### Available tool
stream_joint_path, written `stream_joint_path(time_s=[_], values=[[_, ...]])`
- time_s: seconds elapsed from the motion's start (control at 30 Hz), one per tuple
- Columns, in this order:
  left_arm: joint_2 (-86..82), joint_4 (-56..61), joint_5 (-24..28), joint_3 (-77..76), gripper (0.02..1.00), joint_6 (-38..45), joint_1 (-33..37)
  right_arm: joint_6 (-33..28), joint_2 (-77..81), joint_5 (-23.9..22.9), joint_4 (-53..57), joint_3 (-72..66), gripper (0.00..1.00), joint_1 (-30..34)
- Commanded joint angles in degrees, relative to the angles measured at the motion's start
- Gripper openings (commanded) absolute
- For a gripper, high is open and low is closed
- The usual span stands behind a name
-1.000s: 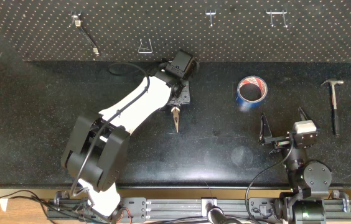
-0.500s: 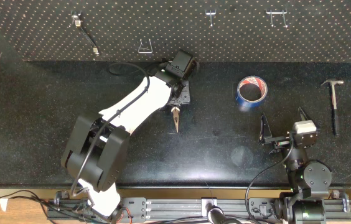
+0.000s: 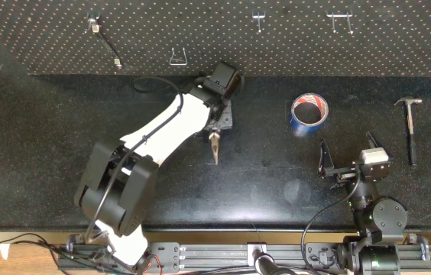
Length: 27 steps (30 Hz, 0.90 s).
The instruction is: Place Tools Onto Pegboard
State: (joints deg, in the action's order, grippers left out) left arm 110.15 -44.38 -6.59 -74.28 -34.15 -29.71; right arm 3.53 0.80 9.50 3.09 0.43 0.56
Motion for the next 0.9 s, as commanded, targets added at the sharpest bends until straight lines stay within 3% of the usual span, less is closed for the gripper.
stream_joint_path(time_s=[0.03,0.27,0.37,0.57,0.67,0.9], values=[[-10.19,-7.98,-3.13,0.48,0.027,0.11,0.09,-1.01,-0.46,-0.28,0.33,-0.20,0.991,-0.39],[-26.16,-12.50,-5.35,6.12,0.027,0.13,0.09,-1.01,-0.46,-0.28,0.33,-0.20,0.991,-0.39],[-35.67,-9.07,-9.51,12.17,0.027,0.15,0.09,-1.01,-0.46,-0.28,0.33,-0.20,0.991,-0.39],[-46.51,11.04,-16.74,22.86,0.027,9.68,1.40,-1.01,-0.46,-0.28,0.33,-0.20,0.991,-0.39],[-44.65,29.44,-17.07,25.24,0.027,18.75,5.25,-1.01,-0.46,-0.28,0.33,-0.20,0.991,-0.39],[-36.11,56.35,-16.98,25.24,0.027,27.82,11.65,-1.01,-0.46,-0.28,0.33,-0.20,0.991,-0.39]])
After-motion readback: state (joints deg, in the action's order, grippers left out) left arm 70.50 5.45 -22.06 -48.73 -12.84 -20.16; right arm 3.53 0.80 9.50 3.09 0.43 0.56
